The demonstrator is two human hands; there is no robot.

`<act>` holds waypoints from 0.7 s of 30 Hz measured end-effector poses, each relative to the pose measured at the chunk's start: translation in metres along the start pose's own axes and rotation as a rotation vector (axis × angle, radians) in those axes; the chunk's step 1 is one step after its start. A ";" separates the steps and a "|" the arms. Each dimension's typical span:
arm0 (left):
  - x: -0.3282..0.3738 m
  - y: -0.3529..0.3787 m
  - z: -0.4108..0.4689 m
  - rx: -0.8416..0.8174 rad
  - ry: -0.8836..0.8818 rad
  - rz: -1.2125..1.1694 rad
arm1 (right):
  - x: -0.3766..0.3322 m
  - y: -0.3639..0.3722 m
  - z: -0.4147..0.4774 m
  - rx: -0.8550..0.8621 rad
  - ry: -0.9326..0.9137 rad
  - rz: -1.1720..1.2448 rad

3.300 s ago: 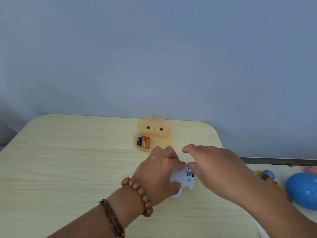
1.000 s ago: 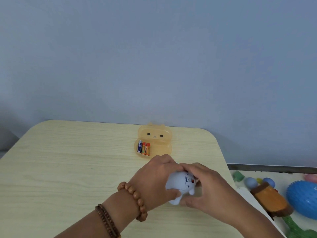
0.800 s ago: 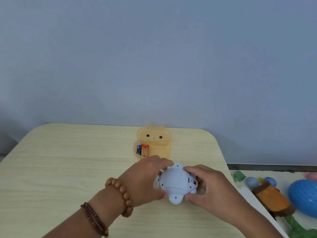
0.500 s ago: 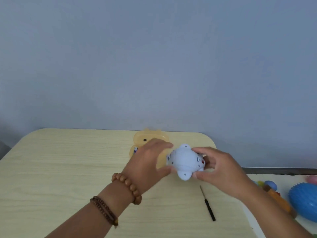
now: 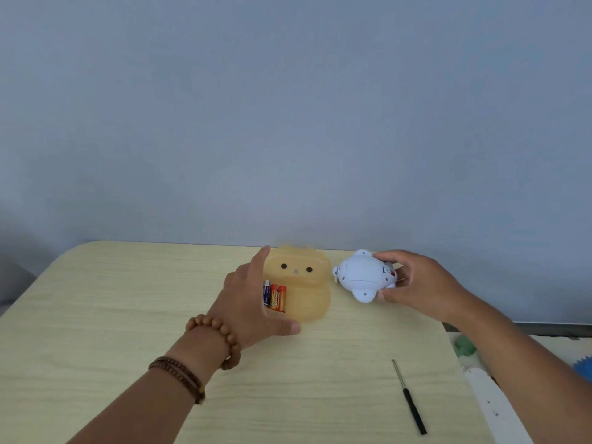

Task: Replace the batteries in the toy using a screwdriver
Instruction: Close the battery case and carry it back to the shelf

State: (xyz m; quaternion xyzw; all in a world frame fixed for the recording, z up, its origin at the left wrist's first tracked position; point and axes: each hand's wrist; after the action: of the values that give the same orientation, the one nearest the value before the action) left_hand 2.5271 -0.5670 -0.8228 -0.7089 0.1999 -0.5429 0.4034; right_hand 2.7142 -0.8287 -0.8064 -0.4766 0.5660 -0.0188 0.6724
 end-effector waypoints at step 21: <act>-0.011 -0.004 -0.001 0.050 0.000 0.079 | -0.110 0.034 0.016 -0.025 -0.206 -0.514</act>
State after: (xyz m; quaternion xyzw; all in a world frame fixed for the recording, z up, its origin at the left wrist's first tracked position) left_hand 2.5216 -0.5576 -0.8263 -0.6900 0.2141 -0.5316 0.4422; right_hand 2.6695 -0.7382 -0.7490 -0.6121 0.3554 -0.1334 0.6937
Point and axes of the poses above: each hand's wrist, its own z-axis towards the middle knuckle, its own y-axis out of the palm, x = y × z, and after that the axes turned 3 degrees about z, right-handed
